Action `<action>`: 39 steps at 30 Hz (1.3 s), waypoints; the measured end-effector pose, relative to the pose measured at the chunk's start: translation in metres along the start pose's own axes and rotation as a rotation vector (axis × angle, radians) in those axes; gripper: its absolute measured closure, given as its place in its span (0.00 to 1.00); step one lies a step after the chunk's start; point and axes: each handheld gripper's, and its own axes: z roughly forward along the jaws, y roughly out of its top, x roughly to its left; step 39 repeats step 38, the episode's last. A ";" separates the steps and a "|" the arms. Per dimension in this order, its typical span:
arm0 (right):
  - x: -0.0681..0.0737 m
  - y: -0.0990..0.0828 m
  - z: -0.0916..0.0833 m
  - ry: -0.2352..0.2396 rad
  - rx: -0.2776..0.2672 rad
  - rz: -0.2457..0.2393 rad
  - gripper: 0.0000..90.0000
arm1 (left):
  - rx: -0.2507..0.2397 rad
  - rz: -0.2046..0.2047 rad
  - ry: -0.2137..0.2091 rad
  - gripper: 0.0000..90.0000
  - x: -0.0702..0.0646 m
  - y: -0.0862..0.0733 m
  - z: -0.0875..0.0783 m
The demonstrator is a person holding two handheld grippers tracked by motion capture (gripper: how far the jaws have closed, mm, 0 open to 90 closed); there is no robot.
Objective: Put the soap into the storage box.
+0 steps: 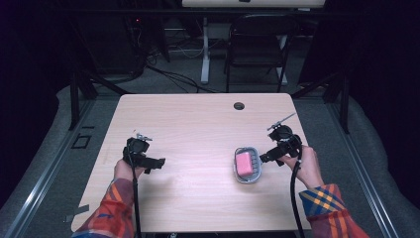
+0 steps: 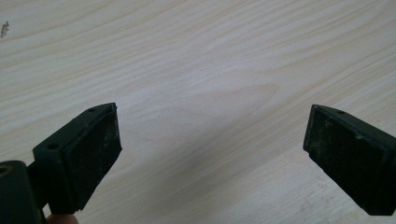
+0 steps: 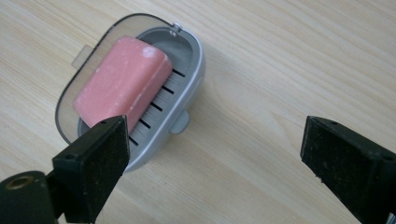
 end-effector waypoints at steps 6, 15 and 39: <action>-0.011 -0.009 -0.004 -0.010 0.010 -0.001 0.04 | 0.002 -0.003 0.000 0.04 0.000 0.000 0.000; -0.029 -0.036 0.000 -0.012 0.047 0.008 0.00 | 0.005 -0.001 0.000 0.04 0.000 0.000 0.000; -0.051 -0.082 0.039 -0.013 0.219 -0.008 0.03 | 0.009 -0.003 -0.010 0.04 0.000 0.000 0.002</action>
